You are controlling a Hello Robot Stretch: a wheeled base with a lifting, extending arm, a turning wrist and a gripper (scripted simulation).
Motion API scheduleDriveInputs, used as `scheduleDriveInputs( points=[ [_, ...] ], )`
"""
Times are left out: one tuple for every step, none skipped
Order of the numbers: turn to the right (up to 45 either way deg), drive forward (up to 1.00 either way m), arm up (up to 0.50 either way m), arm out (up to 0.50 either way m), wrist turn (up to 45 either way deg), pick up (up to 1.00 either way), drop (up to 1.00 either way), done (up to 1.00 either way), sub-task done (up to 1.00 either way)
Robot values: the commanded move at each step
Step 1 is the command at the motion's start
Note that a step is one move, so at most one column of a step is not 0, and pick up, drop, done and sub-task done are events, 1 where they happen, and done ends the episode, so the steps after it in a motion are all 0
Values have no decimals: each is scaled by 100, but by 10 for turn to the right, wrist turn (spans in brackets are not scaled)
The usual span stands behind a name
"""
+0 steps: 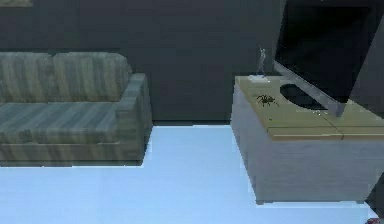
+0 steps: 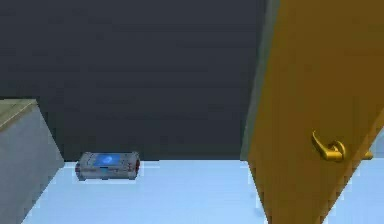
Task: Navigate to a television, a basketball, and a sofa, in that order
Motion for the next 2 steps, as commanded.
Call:
scheduleDriveInputs(
  points=[
    [0,95,0,0,0,0,0,0,0],
    [-450,0,0,0,0,0,0,0,0]
  ],
)
